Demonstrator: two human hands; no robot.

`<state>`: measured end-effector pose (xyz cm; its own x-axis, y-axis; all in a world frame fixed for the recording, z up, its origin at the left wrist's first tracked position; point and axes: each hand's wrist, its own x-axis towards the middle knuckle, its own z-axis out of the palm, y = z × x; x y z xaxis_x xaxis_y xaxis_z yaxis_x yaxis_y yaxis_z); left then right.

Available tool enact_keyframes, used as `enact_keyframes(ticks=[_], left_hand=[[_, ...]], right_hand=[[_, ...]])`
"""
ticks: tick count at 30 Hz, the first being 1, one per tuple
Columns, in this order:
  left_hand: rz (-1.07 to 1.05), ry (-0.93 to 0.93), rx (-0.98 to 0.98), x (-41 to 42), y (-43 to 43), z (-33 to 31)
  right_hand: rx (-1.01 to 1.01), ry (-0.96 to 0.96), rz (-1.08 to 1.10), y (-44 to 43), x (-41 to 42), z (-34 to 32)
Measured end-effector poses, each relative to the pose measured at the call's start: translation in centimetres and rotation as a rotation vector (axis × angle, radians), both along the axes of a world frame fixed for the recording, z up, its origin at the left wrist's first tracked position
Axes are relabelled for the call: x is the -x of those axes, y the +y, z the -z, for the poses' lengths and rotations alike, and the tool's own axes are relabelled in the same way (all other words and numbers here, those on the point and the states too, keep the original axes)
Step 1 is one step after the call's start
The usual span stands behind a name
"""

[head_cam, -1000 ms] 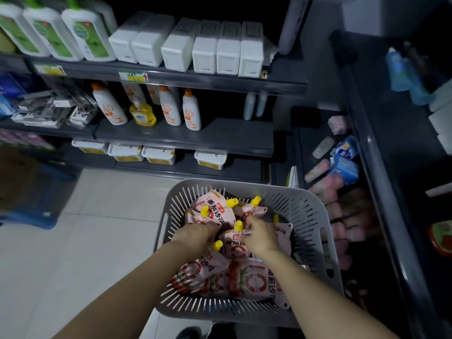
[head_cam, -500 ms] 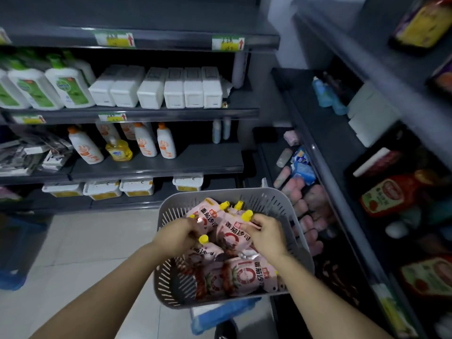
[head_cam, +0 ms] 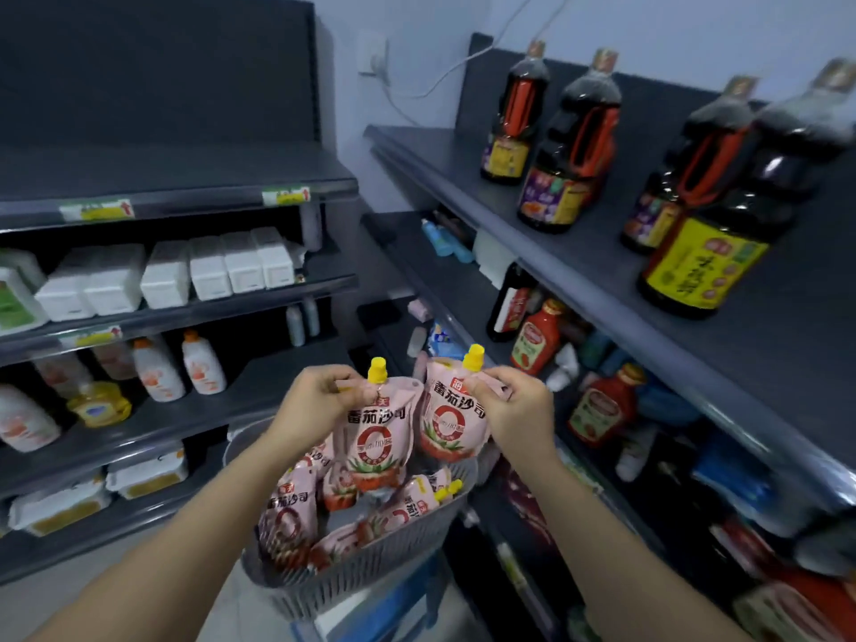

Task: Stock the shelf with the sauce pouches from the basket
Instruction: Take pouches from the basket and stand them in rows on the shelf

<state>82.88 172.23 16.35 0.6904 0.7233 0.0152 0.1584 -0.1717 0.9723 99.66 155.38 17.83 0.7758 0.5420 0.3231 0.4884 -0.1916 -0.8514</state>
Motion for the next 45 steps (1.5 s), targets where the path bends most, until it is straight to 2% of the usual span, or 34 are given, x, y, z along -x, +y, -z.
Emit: enact_keyframes(ticks=[8,11,24,28,33,40,45], left_hand=[[0.248,-0.197,0.094,-5.5,-9.2,-8.0],[0.341,-0.249,0.052,-7.5,-13.6,-10.8],[0.625,-0.451,0.145,-15.2,-34.4,-18.8],[0.712,-0.476,0.106,-17.3,-39.5,-20.2],[0.803,-0.479,0.149,-20.1,-43.8,-21.3],[0.892,-0.426,0.169,-23.5,-45.6,-21.6],[0.927,-0.387,0.158,-25.8,-45.2,-21.2]], right_hand=[[-0.066,-0.164,0.163,-12.2,-1.1,-8.0],[-0.108,-0.187,0.210,-17.2,-1.1,-10.9],[-0.154,-0.271,0.452,-39.4,-1.1,-19.9],[-0.192,-0.268,0.526,-44.6,-1.6,-21.2],[-0.181,-0.276,0.623,-49.3,-3.3,-21.8],[-0.142,-0.318,0.716,-52.6,-5.7,-21.6],[-0.158,-0.264,0.761,-53.1,-7.4,-20.6]])
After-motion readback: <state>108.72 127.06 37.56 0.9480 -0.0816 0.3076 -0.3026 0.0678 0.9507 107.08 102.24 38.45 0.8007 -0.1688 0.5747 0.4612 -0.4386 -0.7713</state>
